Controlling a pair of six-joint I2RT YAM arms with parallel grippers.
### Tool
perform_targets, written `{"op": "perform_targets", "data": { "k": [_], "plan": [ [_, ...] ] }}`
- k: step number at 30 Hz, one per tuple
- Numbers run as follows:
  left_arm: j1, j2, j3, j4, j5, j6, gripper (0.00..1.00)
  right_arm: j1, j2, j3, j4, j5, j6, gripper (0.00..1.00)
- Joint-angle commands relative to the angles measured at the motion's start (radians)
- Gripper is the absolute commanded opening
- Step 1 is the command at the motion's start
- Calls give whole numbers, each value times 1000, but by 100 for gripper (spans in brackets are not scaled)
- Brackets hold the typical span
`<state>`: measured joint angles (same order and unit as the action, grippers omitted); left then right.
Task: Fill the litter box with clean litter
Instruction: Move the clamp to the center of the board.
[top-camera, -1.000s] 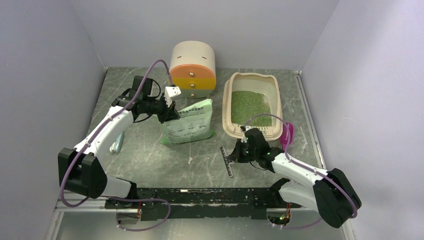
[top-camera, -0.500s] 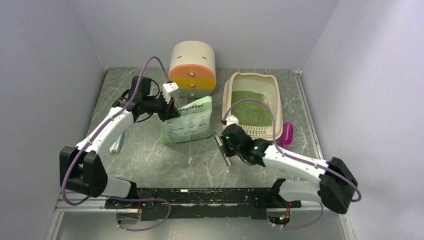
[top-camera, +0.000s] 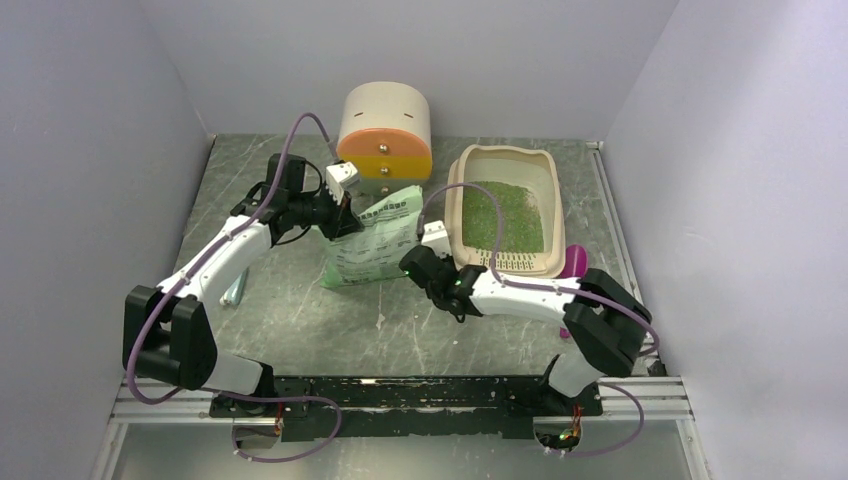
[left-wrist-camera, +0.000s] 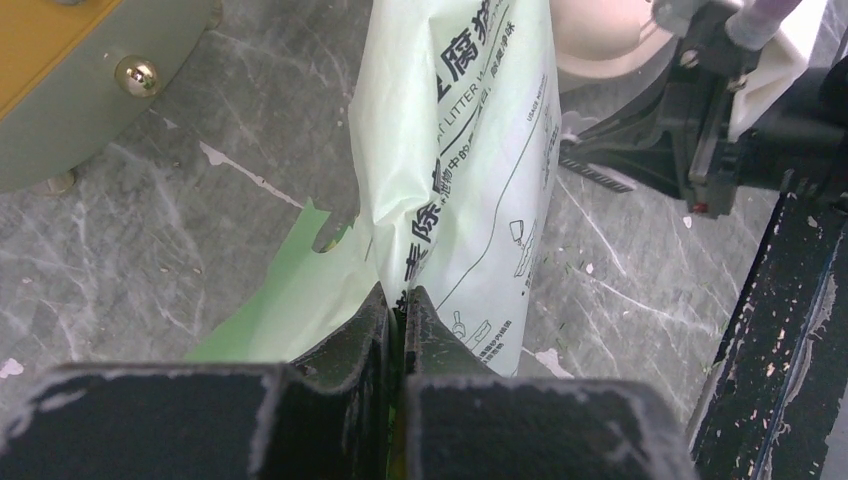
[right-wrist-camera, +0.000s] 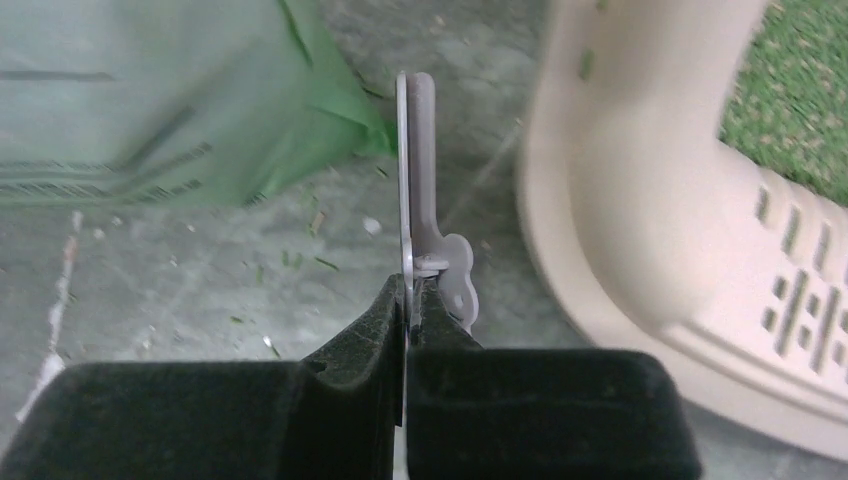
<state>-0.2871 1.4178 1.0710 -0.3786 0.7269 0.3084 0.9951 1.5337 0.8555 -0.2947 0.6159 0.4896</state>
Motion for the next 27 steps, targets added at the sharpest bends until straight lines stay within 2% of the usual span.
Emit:
{"op": "perform_targets", "data": {
  "k": [1, 5, 9, 11, 13, 16, 19, 22, 24, 27],
  "plan": [
    [-37, 12, -39, 72, 74, -77, 5, 4, 63, 41, 137, -41, -25, 0],
    [-37, 15, -49, 93, 88, -80, 5, 2, 102, 33, 184, -154, -43, 1],
    [-37, 20, -51, 84, 77, -66, 5, 2, 161, 74, 126, -177, -29, 17],
    [-37, 26, -50, 80, 77, -58, 5, 3, 159, 80, 115, -196, -23, 31],
    [-37, 29, -49, 76, 75, -51, 5, 3, 135, 73, 121, -215, -19, 37],
    [-37, 31, -46, 75, 72, -48, 5, 2, 101, 73, 104, -195, -3, 41],
    [-37, 33, -44, 72, 73, -44, 5, 3, 67, 88, 75, -195, -11, 51],
    [-37, 35, -43, 68, 69, -40, 5, 3, 17, 88, 51, -195, 0, 57],
    [-37, 31, -44, 66, 67, -38, 5, 3, -15, 86, 23, -165, 19, 59],
    [-37, 23, -48, 72, 54, -45, 5, 2, -24, 66, -11, -98, 56, 68]
  ]
}}
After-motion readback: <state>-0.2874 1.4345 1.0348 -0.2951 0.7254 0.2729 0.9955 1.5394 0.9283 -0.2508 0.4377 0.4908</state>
